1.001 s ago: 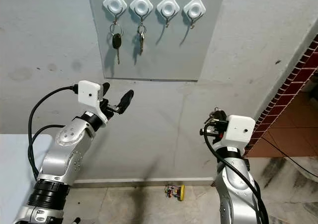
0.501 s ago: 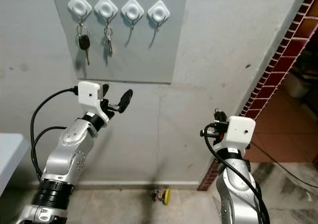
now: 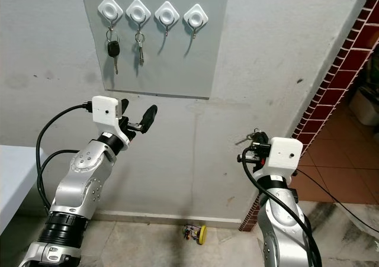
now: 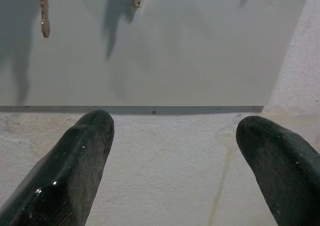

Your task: Hang keys on a hook

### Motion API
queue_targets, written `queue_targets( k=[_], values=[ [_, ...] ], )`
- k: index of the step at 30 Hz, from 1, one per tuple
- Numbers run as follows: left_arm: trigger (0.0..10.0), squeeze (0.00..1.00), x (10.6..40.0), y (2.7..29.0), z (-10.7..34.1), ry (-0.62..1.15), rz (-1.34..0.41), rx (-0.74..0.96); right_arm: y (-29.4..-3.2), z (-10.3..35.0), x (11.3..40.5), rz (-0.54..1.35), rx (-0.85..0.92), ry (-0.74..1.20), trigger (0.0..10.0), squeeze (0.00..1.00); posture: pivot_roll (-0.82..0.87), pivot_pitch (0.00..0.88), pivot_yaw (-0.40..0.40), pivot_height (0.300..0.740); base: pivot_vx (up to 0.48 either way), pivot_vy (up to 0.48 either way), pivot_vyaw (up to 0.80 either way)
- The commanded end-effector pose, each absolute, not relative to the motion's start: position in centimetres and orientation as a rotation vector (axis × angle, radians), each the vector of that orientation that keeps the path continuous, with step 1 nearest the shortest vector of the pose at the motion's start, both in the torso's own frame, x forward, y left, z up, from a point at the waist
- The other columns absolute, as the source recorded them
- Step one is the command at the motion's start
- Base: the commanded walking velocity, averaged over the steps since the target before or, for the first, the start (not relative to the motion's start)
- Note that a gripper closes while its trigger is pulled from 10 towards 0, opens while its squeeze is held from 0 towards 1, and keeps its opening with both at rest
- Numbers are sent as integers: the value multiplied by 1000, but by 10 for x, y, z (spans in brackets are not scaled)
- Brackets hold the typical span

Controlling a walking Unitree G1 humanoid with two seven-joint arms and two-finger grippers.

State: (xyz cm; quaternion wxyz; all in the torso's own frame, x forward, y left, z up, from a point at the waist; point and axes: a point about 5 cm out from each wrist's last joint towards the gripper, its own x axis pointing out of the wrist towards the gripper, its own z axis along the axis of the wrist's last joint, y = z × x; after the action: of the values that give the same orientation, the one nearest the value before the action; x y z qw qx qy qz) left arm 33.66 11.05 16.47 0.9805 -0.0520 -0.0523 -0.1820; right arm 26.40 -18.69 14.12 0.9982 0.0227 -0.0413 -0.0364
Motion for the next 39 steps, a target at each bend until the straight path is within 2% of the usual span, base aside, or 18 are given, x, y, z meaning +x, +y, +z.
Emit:
queue_targets(
  k=[1, 9, 18, 28, 39],
  values=[
    [10000, 0, 338, 108, 167, -104, -386, -112, -186, 148, 265, -56, 46, -104, 10000, 0, -72, 3, -45, 711, 0, 0, 0],
    [10000, 0, 340, 90, 184, -164, -494, -21, -183, 166, 281, 23, 6, -164, 10000, 0, -67, 14, -46, 711, 0, 0, 0],
    [10000, 0, 350, 83, 210, -224, -587, -43, -175, 198, 315, 148, -40, -259, 10000, 0, -64, 30, -33, 711, 0, 0, 0],
    [10000, 0, 354, 85, 233, -288, -625, 13, -156, 228, 347, 323, -57, -322, 10000, 0, -45, 39, -45, 711, 0, 0, 0],
    [10000, 0, 353, 86, 242, -318, -625, 18, -136, 259, 365, 478, -26, -406, 10000, 0, -30, 41, -60, 711, 0, 0, 0]
  ],
)
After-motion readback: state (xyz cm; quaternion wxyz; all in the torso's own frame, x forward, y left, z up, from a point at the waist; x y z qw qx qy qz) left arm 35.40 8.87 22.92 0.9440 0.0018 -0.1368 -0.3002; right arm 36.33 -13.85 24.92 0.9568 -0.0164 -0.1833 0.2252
